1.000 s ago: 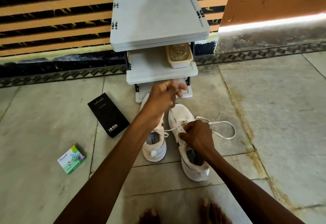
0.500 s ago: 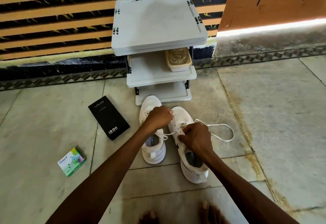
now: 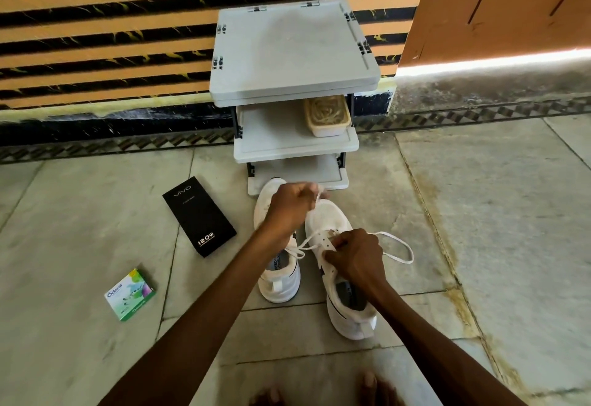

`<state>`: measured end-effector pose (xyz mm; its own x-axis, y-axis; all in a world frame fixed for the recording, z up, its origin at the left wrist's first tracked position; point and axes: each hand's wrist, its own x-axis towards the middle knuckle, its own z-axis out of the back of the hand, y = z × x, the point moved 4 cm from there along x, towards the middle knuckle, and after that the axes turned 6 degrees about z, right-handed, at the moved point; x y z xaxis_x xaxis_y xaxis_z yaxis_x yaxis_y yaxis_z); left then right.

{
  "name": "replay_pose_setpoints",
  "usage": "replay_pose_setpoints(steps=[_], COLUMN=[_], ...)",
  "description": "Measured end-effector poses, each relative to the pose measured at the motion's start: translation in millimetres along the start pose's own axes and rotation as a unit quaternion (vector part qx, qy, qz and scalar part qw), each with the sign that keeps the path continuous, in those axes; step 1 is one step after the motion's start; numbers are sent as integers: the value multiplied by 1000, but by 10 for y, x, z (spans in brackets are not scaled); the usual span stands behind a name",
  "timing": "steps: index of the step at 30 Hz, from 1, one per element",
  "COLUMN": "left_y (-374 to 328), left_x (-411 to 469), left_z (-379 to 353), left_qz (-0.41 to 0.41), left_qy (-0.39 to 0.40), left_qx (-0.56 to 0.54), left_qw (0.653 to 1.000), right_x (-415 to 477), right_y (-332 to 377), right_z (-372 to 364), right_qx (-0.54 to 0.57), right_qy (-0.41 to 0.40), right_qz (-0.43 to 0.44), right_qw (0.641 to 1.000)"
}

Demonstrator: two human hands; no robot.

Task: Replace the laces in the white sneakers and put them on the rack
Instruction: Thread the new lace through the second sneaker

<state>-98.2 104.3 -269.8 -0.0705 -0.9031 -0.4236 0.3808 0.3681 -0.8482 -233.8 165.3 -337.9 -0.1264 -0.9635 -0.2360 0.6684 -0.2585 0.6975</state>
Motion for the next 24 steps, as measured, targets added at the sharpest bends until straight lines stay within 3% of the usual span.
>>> replay_pose_setpoints(steps=[1,2,4,6,12,15,18,19,22,24], left_y=[100,182,317,385,328,349,235,104,-340,-540], left_x=[57,81,77,69,171,192,114,11,-310,-444], left_z=[-30,-79,-181,-264,-325,-244,-72,0,245,366], left_qz=[-28,-40,-48,-48,-75,-48,-14,-18,-91,-132], left_qy=[-25,-22,4,25,0,14,84,106,149,172], left_qx=[174,325,516,572,561,485,218,115,-117,-196], left_qw=[984,945,855,819,824,873,972,988,978,956], right_x=[-5,-3,0,-2,0,-1,3,-1,10,21], right_y=[-5,-1,-8,-5,14,20,-5,-10,-21,-28], right_z=[3,-2,-14,-16,-8,3,20,26,19,20], right_qx=[2,5,9,8,-8,-7,-1,1,3,5], right_qy=[1,2,-2,-3,-13,-12,-21,-21,-11,-9], right_qz=[-1,-1,0,0,0,3,4,3,-1,-10], right_qw=[1000,1000,1000,1000,1000,1000,1000,1000,1000,1000])
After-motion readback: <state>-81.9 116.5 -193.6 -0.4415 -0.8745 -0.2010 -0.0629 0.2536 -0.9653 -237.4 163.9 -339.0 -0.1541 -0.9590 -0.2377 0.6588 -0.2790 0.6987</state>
